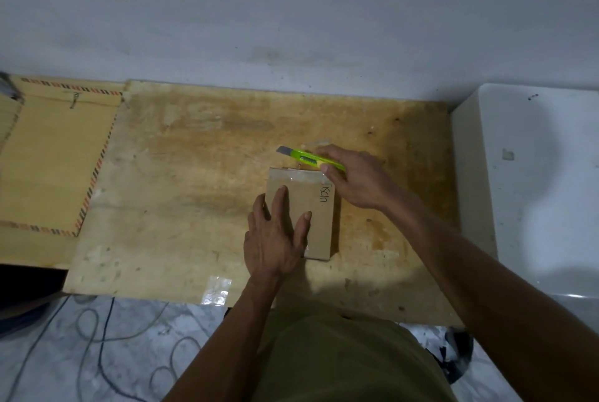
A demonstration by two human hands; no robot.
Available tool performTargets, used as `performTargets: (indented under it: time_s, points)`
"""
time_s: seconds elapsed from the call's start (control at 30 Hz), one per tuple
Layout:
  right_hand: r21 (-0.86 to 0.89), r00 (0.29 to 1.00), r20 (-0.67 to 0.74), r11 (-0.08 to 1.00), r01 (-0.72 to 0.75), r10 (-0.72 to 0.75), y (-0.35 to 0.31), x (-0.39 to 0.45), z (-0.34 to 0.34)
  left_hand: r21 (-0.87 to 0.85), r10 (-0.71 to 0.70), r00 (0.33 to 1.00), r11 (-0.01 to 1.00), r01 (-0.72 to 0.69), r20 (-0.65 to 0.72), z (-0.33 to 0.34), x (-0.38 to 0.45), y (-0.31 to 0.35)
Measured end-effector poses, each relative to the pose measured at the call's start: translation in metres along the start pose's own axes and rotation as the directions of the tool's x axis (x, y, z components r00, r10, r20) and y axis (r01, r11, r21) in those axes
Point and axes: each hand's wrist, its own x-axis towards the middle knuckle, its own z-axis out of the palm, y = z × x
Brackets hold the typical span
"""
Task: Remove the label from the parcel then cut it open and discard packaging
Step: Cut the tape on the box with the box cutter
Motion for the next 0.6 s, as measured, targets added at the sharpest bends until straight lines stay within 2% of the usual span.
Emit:
performTargets:
  time_s: [0.1, 0.33, 0.6]
  points:
    - [-0.092, 0.997, 0.055, 0.994, 0.066, -0.061, -0.004, 0.011, -0.001, 0.001, -0.001, 1.0, 1.0, 0.001, 0.001, 0.002, 0.001, -0.001]
    - [-0.193, 0.988, 0.083, 0.97, 0.148, -0.134, -0.008, 0.02, -0.001, -0.002, -0.005, 1.0, 1.0, 0.005, -0.002, 0.003, 0.001, -0.003]
    - [-0.24, 0.988, 0.077, 0.959, 0.147, -0.133, -0.009, 0.022, 0.004, -0.005, -0.011, 1.0, 1.0, 0.011, -0.014, 0.004, 0.001, -0.002]
